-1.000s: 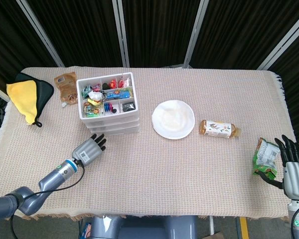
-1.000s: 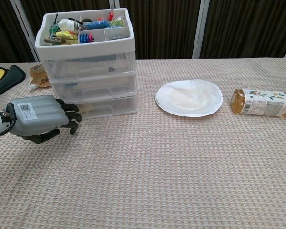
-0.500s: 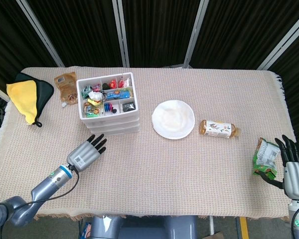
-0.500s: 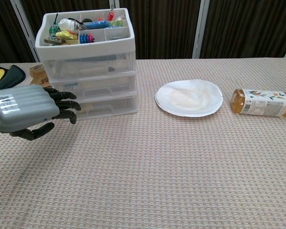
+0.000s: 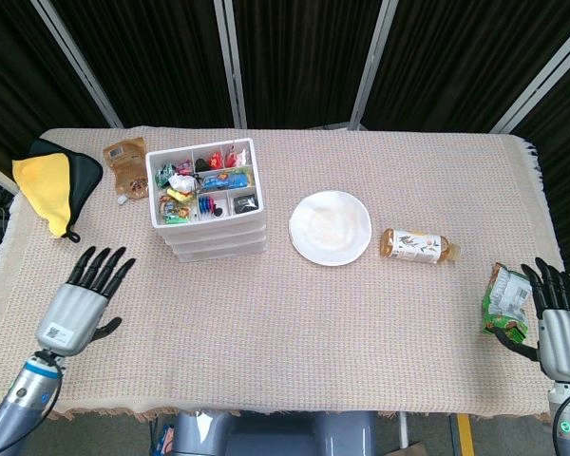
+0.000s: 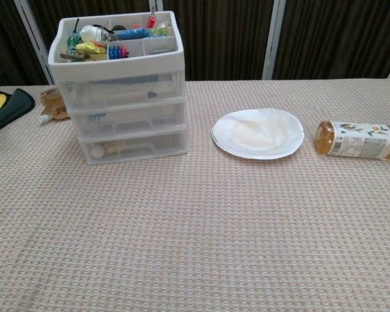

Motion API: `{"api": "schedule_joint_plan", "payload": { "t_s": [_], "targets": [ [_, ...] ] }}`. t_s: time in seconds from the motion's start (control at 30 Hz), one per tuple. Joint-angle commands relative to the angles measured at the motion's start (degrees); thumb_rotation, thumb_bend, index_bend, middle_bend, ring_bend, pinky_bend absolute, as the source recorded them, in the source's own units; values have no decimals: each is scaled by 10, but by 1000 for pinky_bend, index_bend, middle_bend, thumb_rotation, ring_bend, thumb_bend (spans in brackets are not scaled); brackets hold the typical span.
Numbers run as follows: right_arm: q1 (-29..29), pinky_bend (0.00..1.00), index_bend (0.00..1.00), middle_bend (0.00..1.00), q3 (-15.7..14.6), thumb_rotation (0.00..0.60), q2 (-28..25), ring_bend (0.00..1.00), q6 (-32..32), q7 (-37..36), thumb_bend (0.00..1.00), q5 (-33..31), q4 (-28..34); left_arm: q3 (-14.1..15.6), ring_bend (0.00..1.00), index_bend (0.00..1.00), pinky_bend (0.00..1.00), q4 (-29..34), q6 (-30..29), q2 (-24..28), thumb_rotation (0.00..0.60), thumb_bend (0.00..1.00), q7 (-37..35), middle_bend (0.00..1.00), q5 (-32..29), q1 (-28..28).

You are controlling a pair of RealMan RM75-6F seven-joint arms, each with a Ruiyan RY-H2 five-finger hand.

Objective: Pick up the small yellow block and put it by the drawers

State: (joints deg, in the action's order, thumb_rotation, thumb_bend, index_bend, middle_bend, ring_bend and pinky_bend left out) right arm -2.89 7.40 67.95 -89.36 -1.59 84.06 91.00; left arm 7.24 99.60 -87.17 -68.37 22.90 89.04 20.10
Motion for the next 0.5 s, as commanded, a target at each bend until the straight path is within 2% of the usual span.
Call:
{"api": "schedule_joint_plan", "payload": {
  "t_s": [0.03,0.2,0.3,0.5],
  "targets": [
    [0,0,88,0,-1,600,1,0,-3,5,53,4,-2,12,0,13,0,16,-34,26,600,164,-46,0,-9,-39],
    [-1,0,84,0,-3,600,4,0,-5,13,52,9,-6,7,0,0,0,-30,-72,7,600,152,-83,0,-4,-75],
    [-2,0,83,0,-3,600,4,0,-3,16,53,10,-7,7,0,0,0,-49,-61,0,600,152,-104,0,-17,-87],
    [-3,0,82,0,-3,600,5,0,-4,15,53,11,-8,-9,0,0,0,-63,-66,-7,600,153,-101,0,-15,-95]
  ]
}}
